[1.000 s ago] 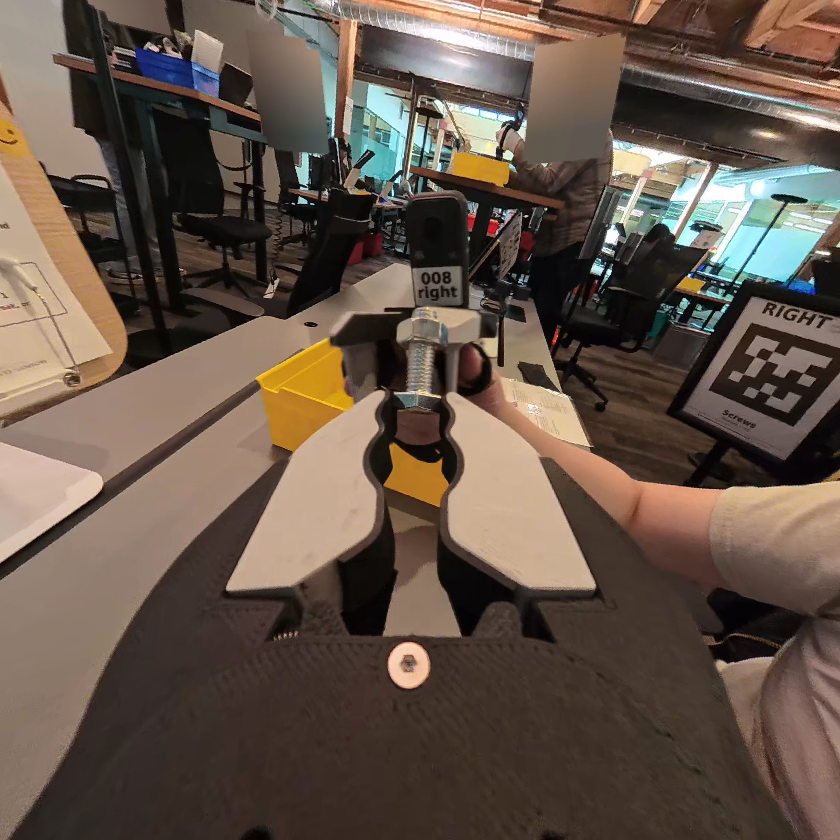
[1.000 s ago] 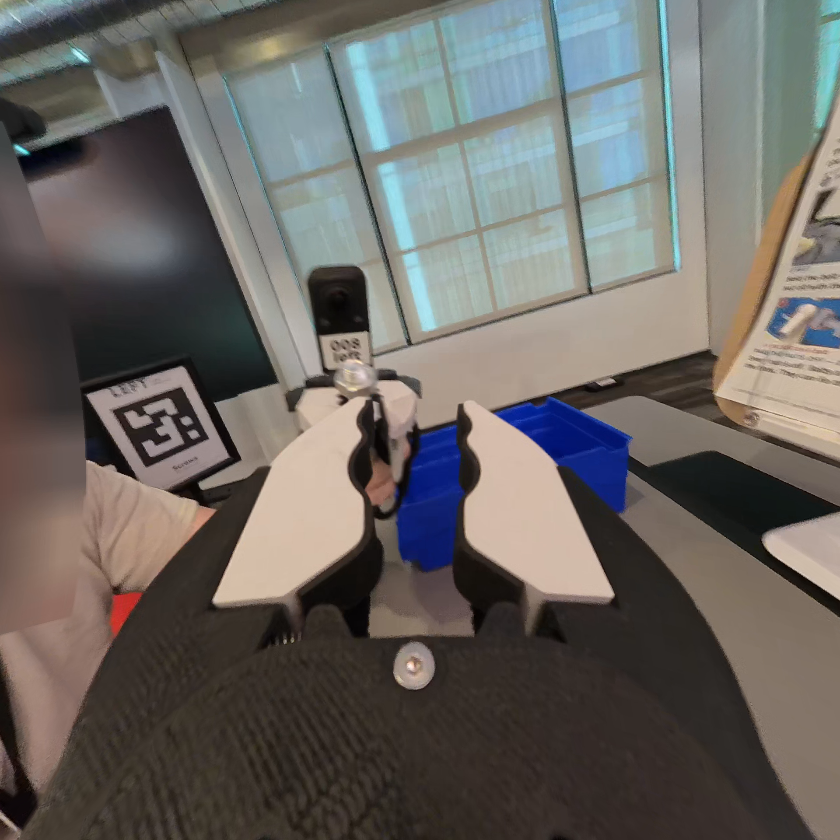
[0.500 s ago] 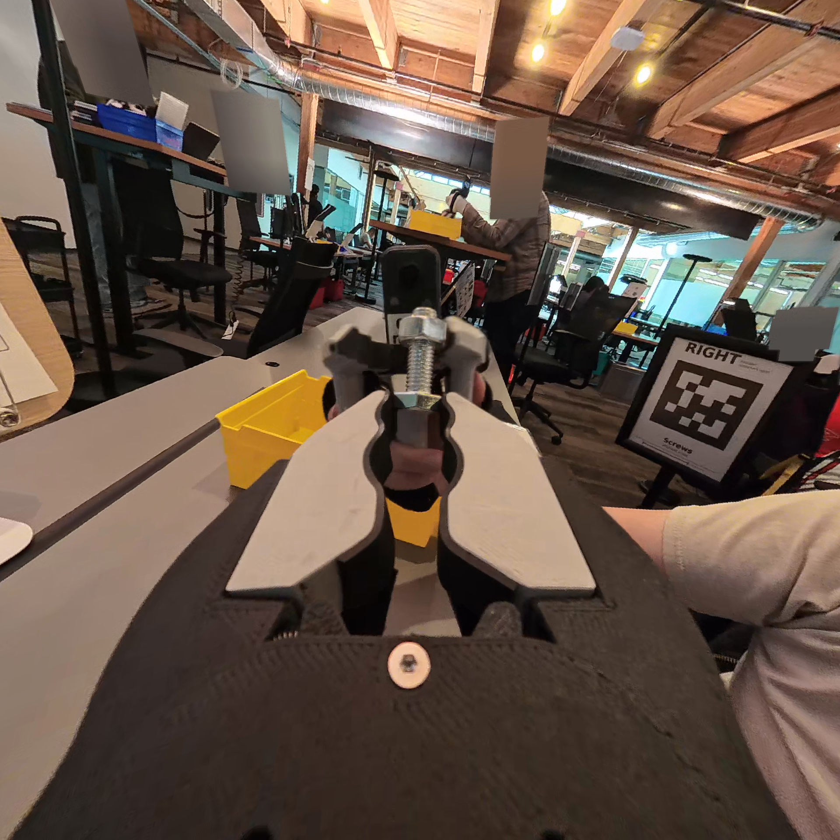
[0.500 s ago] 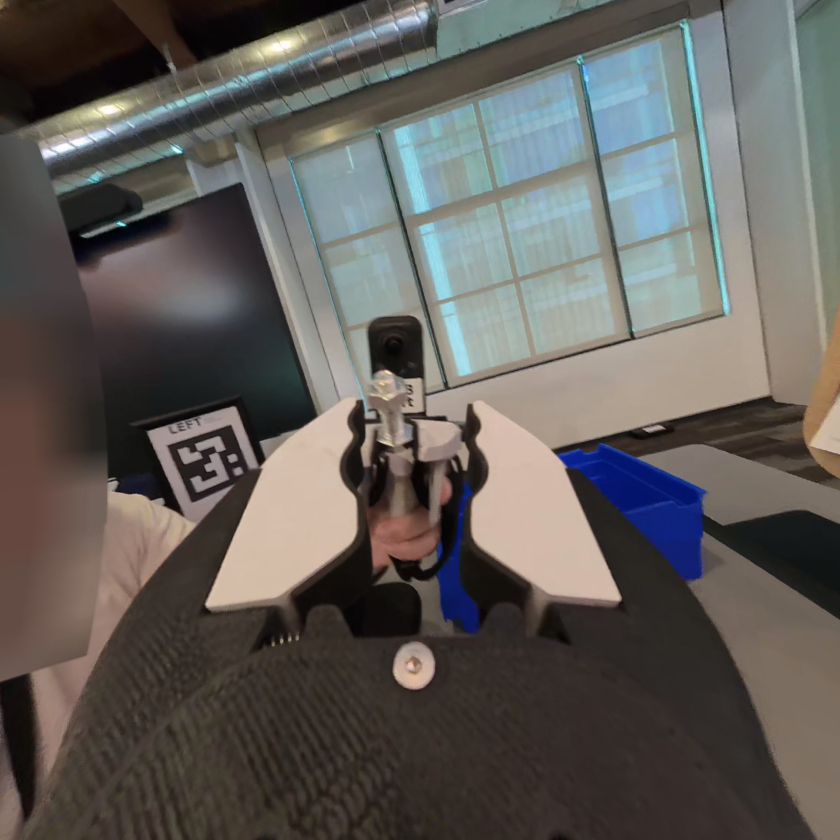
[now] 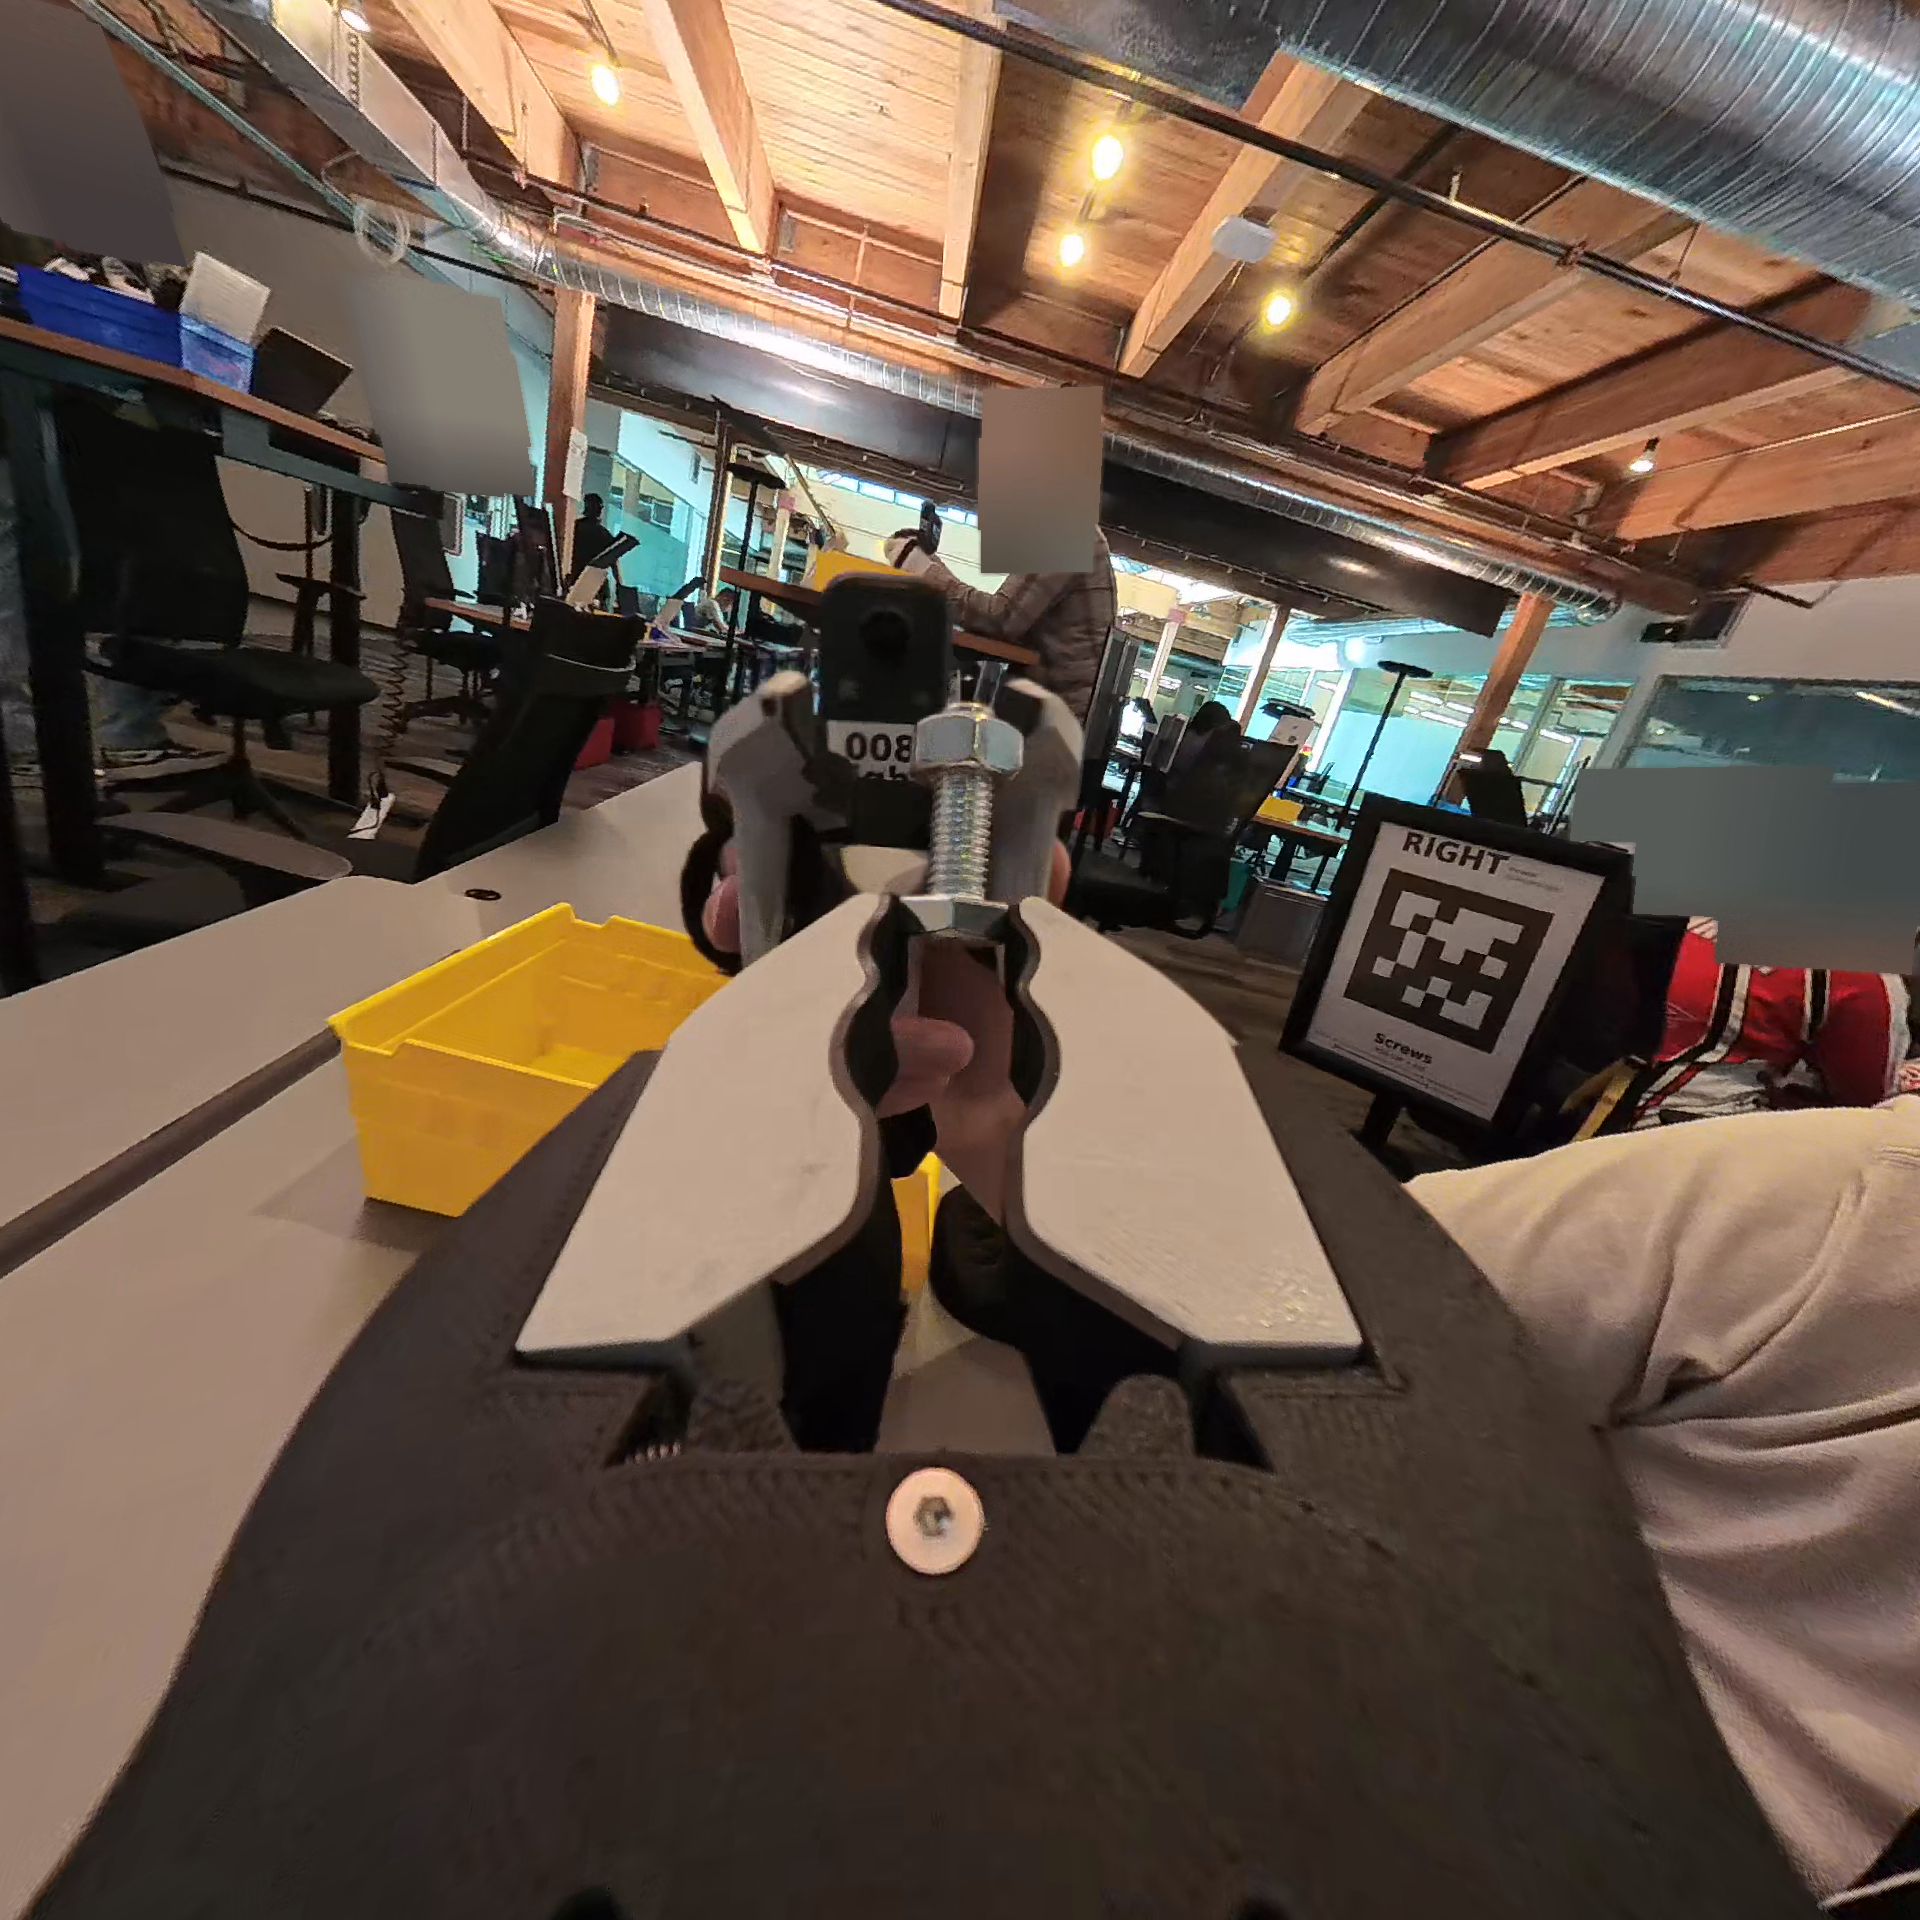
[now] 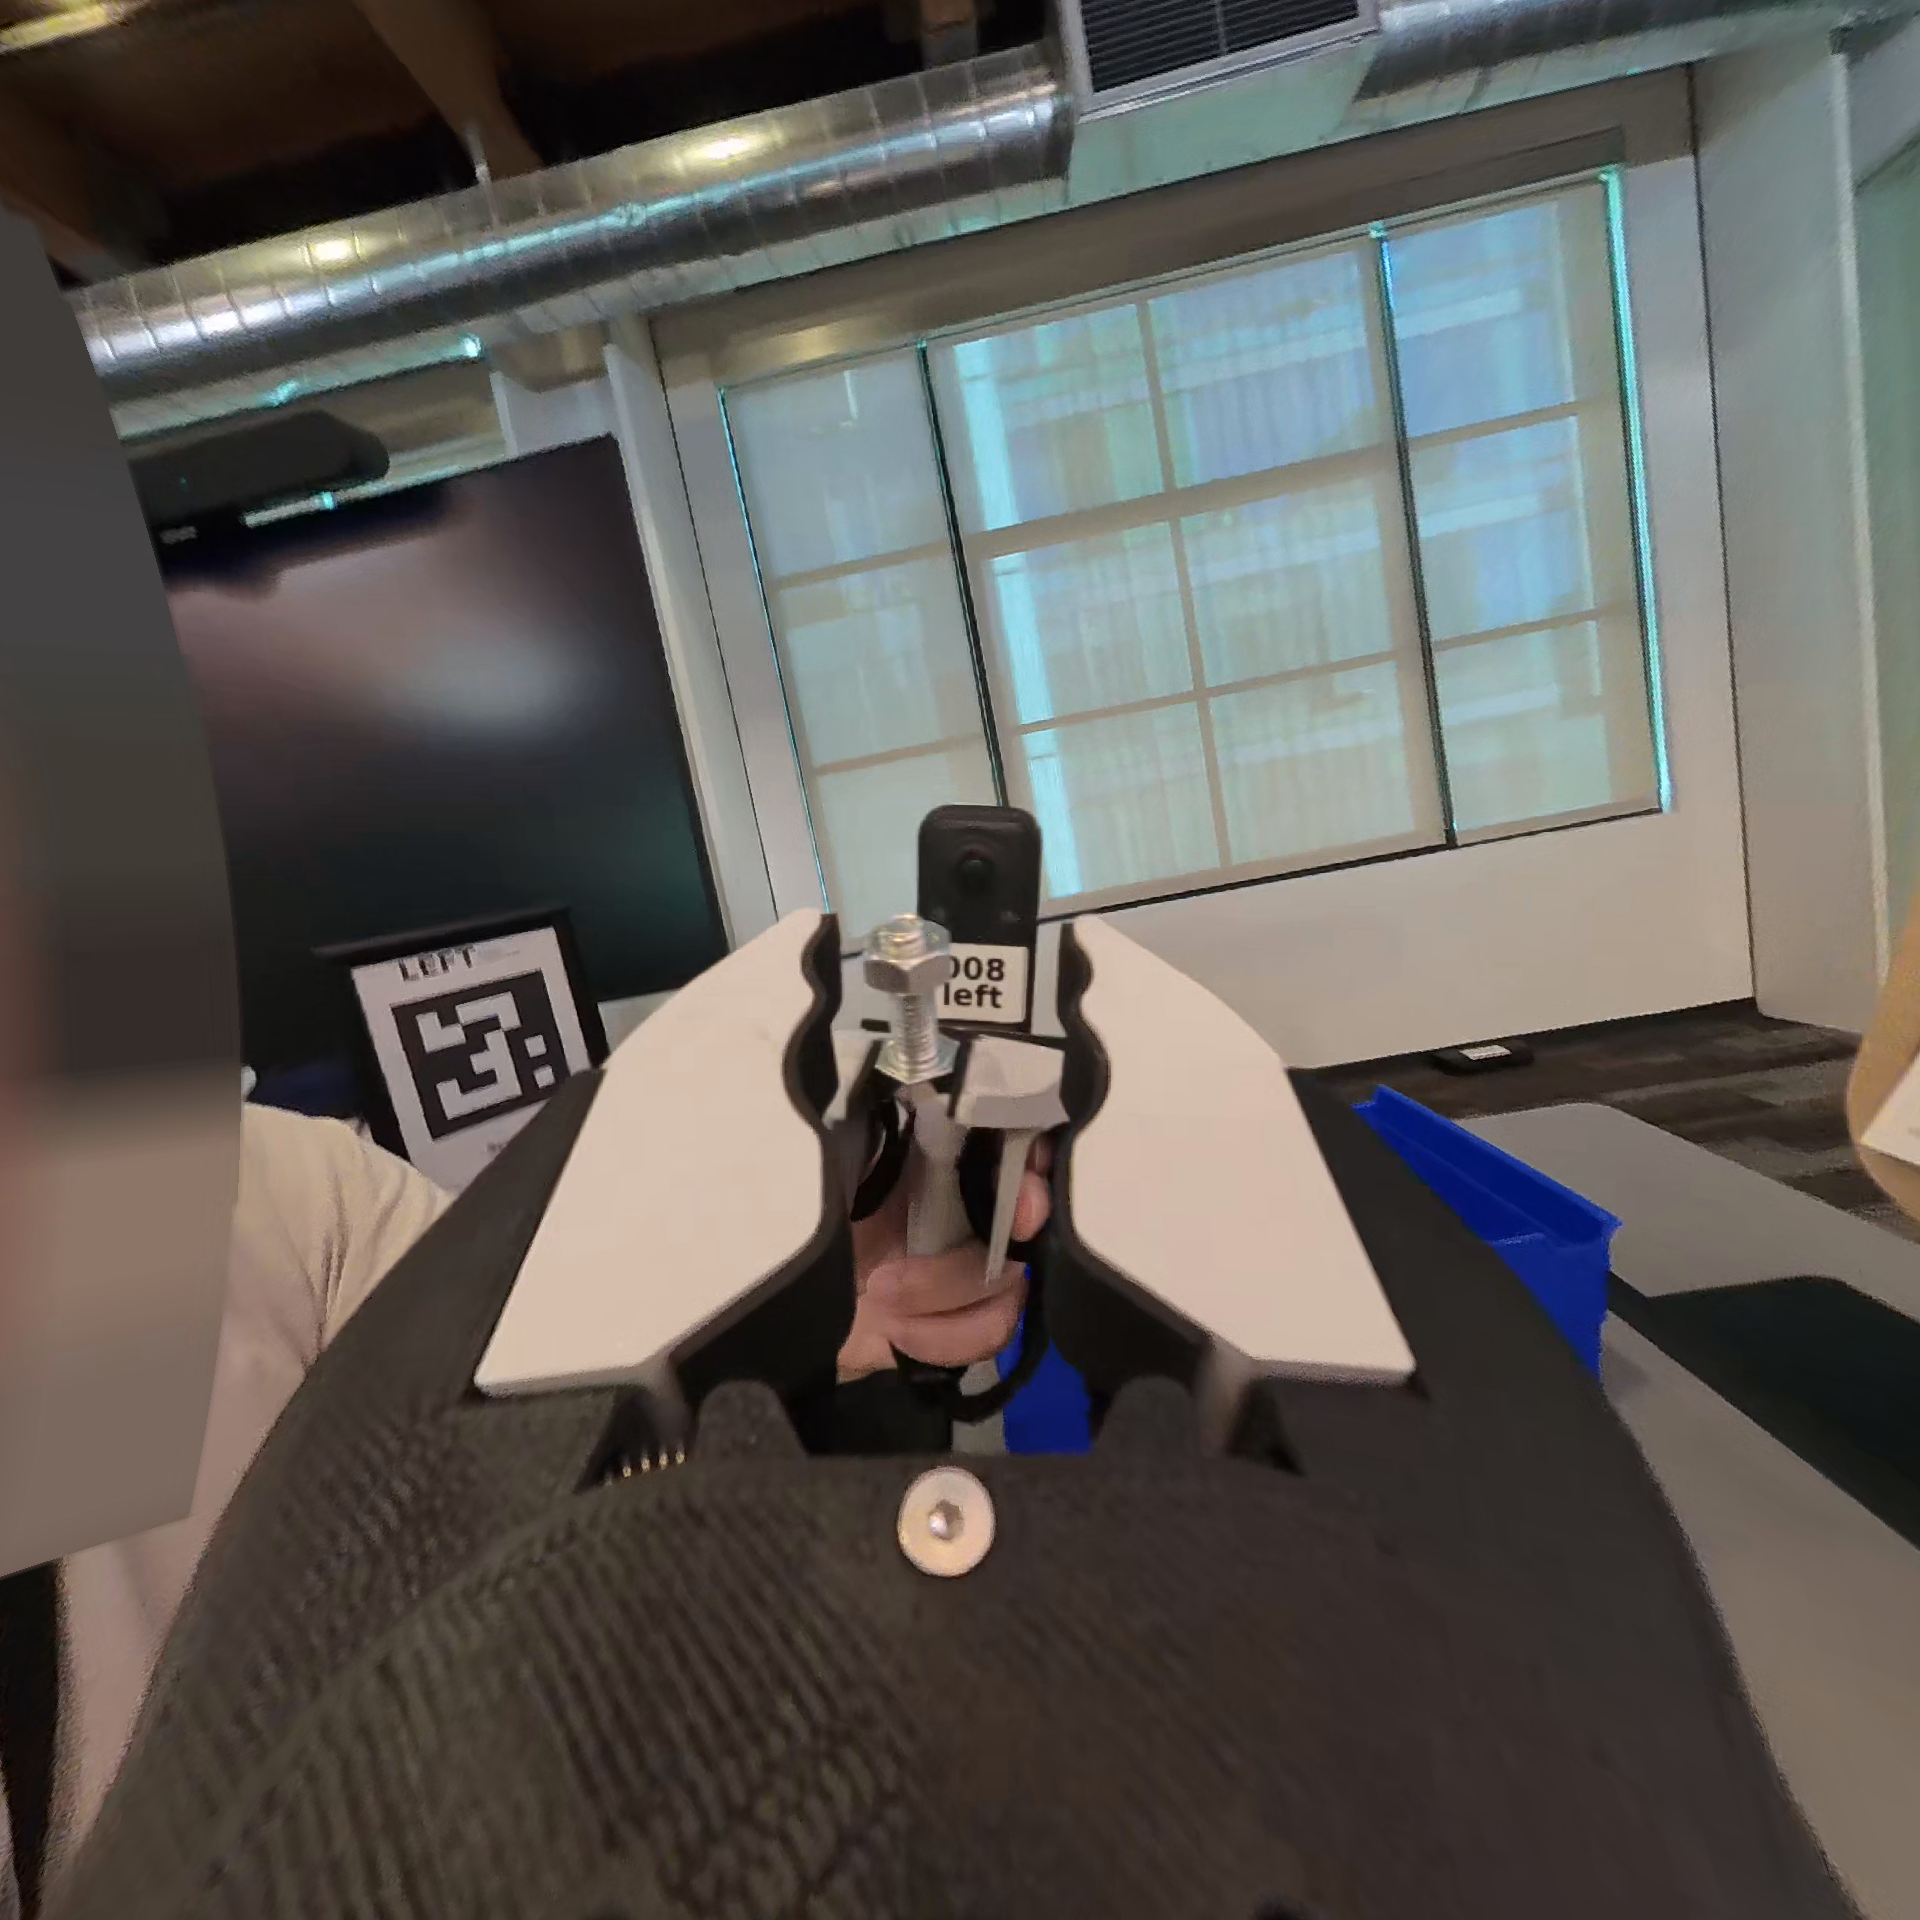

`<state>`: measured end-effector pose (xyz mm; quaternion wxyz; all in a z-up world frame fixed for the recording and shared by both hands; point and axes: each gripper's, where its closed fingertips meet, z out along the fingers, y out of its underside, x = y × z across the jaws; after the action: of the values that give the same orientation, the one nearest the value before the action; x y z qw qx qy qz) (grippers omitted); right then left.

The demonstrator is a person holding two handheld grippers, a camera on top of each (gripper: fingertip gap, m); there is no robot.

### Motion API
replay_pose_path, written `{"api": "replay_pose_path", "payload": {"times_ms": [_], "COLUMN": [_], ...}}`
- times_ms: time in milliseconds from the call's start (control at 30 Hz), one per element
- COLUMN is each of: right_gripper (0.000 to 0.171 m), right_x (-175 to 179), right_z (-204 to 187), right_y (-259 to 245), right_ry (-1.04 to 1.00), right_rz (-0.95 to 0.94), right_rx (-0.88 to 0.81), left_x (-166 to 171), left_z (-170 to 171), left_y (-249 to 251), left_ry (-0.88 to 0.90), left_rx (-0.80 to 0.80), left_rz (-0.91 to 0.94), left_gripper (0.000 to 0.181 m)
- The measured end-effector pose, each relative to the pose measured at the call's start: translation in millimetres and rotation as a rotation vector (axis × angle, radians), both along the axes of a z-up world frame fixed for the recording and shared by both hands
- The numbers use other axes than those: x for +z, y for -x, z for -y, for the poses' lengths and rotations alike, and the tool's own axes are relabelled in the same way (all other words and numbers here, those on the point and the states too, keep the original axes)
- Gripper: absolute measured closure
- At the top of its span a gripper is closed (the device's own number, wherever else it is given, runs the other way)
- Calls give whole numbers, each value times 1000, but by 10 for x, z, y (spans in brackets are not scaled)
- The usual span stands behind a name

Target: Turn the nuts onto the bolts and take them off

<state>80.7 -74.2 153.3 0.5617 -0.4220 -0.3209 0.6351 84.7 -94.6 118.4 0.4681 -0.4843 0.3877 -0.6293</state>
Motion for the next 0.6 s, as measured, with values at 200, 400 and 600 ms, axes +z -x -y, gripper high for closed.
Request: {"api": "replay_pose_path", "payload": {"times_ms": [200, 400, 600], "right_gripper": [128, 135, 130], "right_x": [-98, -25, -46], "right_z": [-16, -18, -2], "right_y": [88, -11, 75], "right_ry": [-52, 11, -24], "right_rz": [63, -43, 5], "right_rx": [-50, 29, -22], "left_x": [-18, 62, 51], "left_z": [28, 3, 90], "left_y": [-31, 44, -11], "left_ry": [14, 99, 104], "left_rx": [-14, -70, -120], "left_rz": [5, 86, 114], "left_gripper": [164, 164, 164]}}
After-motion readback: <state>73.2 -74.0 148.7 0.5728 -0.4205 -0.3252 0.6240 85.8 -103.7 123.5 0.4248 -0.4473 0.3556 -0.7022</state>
